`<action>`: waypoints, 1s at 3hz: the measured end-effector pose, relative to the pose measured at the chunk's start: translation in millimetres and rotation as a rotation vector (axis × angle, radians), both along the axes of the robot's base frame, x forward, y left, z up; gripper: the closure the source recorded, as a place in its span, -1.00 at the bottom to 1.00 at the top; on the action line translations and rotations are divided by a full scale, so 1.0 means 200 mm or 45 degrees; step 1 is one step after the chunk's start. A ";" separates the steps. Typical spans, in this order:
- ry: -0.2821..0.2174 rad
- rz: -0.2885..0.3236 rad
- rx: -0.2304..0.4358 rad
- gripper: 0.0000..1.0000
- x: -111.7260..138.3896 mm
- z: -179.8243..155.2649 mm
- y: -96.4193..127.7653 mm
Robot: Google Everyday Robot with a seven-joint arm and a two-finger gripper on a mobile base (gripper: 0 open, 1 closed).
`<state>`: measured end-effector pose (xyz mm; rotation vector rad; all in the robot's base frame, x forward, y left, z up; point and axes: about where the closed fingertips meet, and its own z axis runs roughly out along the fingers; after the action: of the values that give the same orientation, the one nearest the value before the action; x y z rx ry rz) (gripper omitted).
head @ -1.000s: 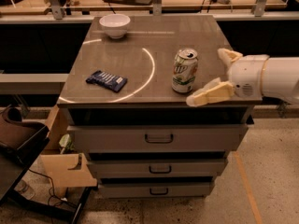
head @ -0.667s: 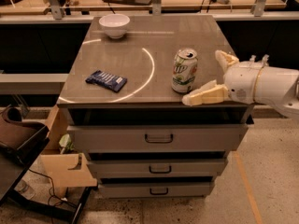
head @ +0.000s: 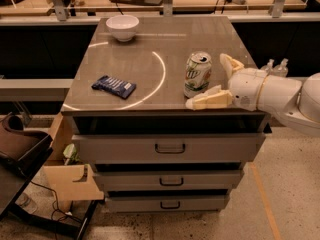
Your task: Move 7up can near white bowl
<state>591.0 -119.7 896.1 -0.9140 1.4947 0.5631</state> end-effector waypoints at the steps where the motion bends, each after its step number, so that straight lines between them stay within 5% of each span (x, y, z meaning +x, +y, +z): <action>1: -0.025 0.032 0.060 -1.00 0.06 -0.01 0.06; 2: -0.027 0.040 0.067 -0.72 0.06 -0.01 0.08; 3: -0.028 0.047 0.067 -0.22 0.06 -0.01 0.09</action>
Offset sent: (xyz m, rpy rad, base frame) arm 0.0114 0.0120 -0.0024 0.0470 -0.0196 0.0253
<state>603.6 -101.6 893.6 -0.9054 1.4397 0.6146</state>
